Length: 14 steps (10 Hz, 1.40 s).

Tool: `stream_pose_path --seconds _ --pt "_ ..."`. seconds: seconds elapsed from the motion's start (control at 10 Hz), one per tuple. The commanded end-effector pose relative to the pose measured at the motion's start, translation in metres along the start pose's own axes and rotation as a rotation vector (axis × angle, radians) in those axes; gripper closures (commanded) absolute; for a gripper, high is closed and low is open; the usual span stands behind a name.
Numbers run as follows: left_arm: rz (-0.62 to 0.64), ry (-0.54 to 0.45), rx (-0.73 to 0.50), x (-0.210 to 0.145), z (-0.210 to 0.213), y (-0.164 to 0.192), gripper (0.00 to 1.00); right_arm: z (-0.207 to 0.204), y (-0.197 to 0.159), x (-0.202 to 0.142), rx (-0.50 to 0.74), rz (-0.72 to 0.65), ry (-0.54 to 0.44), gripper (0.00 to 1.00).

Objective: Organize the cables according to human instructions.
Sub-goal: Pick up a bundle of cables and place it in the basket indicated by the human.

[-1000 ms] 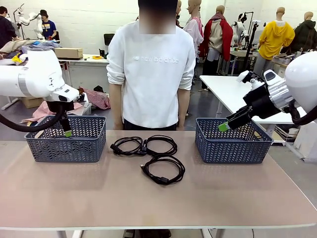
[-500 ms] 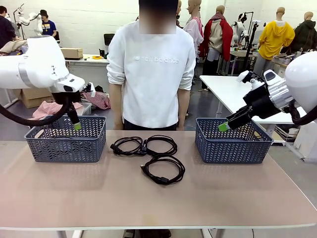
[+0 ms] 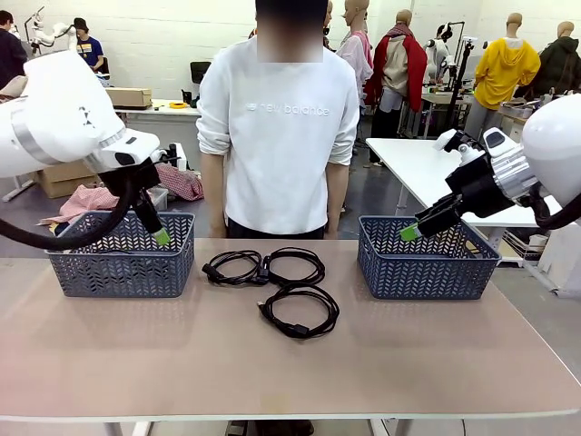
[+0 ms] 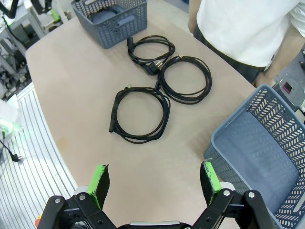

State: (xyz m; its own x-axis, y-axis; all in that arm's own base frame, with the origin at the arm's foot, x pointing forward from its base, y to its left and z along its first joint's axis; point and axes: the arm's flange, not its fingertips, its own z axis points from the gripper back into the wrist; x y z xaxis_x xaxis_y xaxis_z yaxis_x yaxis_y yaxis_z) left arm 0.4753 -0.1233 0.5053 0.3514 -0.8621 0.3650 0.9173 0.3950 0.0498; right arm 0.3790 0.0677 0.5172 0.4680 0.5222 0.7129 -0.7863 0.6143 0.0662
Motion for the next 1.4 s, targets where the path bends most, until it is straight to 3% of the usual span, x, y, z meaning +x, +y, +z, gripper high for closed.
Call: stream_pose_path --seconds 0.0,0.5,1.3 --pt "-0.06 -0.053 -0.035 -0.012 0.002 -0.032 0.0 -0.001 -0.002 0.001 0.015 0.01 -0.019 0.0" --pt "-0.117 -0.096 -0.033 -0.009 -0.025 -0.072 0.0 -0.001 -0.002 0.001 0.015 0.01 -0.019 0.0" --pt "-0.082 -0.061 -0.05 -0.003 -0.023 -0.072 0.0 -0.001 -0.002 0.001 0.015 0.01 -0.019 0.0"
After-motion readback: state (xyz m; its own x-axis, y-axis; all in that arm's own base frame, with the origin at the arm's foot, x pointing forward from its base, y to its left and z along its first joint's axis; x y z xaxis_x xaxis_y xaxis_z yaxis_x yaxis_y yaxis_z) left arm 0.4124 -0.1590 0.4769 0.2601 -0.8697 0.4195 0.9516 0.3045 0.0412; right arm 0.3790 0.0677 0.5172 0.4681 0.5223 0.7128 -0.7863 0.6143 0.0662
